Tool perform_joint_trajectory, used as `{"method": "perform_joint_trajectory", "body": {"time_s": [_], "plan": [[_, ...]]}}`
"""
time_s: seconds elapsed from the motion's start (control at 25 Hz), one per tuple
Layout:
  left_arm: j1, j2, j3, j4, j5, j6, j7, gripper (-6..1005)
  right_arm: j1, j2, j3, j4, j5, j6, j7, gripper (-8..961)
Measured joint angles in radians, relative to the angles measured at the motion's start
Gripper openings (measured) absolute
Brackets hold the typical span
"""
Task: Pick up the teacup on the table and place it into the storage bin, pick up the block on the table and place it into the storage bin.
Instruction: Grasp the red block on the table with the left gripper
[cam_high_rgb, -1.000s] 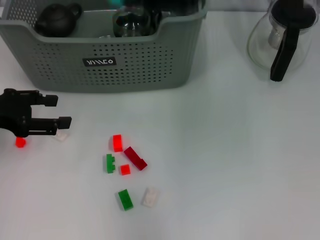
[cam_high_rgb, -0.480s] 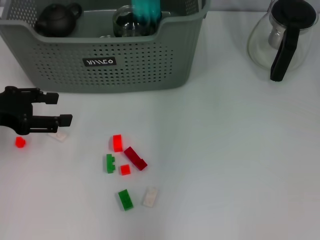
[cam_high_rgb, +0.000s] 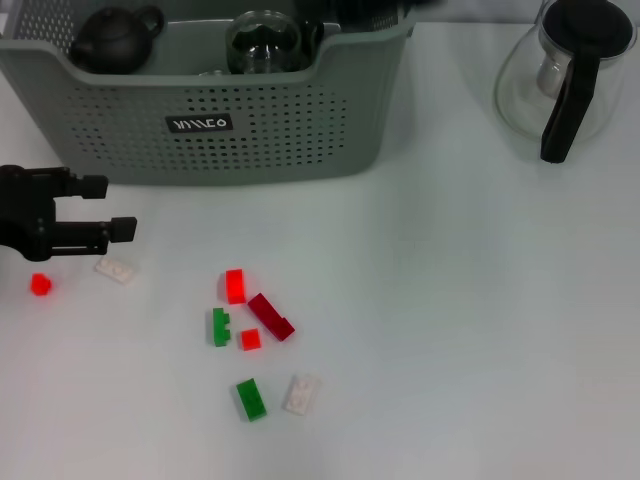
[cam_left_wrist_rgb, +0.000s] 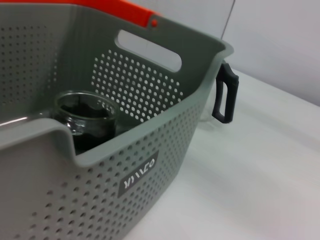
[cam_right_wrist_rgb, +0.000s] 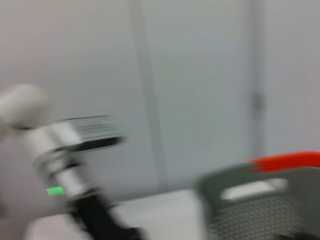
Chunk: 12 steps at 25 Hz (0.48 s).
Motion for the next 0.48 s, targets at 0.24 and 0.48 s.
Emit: {"method": "perform_joint_trajectory", "body": {"time_s": [0.24, 0.48], "plan": [[0.01, 0.007, -0.013, 0.01, 0.006, 0.015, -0.001, 751, -0.18, 0.038, -0.01, 0.024, 0.061, -0.194, -0.228, 944], [0.03, 0.032, -0.009, 0.065, 0.016, 0.086, -0.004, 751, -0.268, 0.04, -0.033, 0.236, 0.066, -0.223, -0.427, 944]]}}
